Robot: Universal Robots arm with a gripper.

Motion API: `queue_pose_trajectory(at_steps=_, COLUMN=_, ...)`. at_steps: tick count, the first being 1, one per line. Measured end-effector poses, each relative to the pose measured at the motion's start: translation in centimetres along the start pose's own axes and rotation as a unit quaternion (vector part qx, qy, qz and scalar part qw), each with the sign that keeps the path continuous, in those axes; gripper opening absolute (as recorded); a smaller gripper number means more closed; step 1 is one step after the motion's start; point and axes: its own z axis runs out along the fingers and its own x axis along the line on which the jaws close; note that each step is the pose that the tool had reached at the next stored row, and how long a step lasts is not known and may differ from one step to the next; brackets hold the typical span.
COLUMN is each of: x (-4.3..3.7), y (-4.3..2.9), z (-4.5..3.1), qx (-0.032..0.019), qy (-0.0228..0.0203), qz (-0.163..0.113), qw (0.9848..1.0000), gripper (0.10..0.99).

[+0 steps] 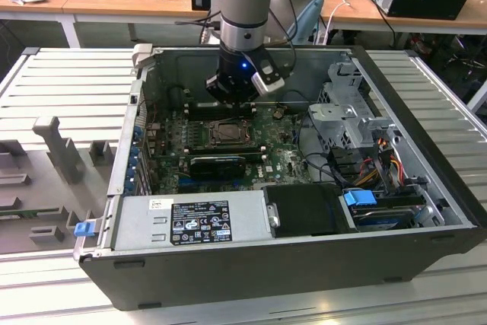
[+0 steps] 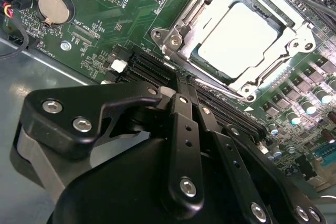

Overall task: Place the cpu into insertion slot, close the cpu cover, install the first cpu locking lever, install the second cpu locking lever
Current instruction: 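Install the first cpu locking lever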

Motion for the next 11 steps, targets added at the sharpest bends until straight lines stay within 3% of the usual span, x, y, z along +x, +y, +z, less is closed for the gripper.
queue_pose_trajectory(at_steps=3, x=-0.06, y=-0.01, z=0.12, qx=0.0024, qy=0.0002, qz=0.000, qw=1.0000, gripper=0.106)
queue_pose_trajectory(at_steps=6, x=-0.06, y=-0.02, z=0.21, qx=0.0098, qy=0.0007, qz=0.000, qw=1.0000, gripper=0.106)
queue_pose_trajectory(at_steps=11, x=-0.10, y=0.07, z=0.44, qx=0.0131, qy=0.0009, qz=0.000, qw=0.9999, gripper=0.106)
